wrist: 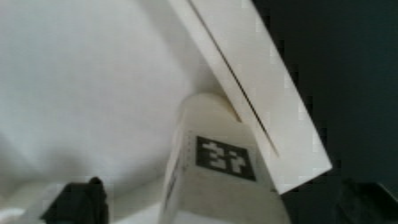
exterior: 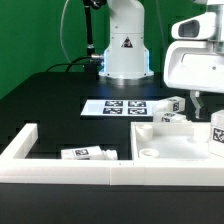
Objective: Assemble one leg
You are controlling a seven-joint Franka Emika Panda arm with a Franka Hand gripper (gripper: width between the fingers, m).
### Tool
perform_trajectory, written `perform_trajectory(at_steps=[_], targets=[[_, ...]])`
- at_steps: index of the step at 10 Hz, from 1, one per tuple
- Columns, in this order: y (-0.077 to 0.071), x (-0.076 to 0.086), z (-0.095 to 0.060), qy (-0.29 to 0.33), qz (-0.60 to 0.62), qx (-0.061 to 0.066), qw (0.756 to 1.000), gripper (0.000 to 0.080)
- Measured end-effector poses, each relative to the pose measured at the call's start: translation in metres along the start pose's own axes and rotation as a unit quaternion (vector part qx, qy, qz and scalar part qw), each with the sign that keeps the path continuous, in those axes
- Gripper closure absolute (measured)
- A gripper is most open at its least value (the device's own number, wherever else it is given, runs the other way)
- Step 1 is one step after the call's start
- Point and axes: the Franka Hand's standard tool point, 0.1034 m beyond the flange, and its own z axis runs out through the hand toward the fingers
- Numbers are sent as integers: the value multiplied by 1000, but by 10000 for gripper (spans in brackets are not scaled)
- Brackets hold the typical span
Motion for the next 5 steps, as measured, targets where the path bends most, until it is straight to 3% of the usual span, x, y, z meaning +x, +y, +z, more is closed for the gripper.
perform_trajectory(at_steps=[3, 5], targets=[[1, -1, 3, 1, -113, -5, 994, 151], [0, 1, 2, 5, -239, -14, 971, 151]])
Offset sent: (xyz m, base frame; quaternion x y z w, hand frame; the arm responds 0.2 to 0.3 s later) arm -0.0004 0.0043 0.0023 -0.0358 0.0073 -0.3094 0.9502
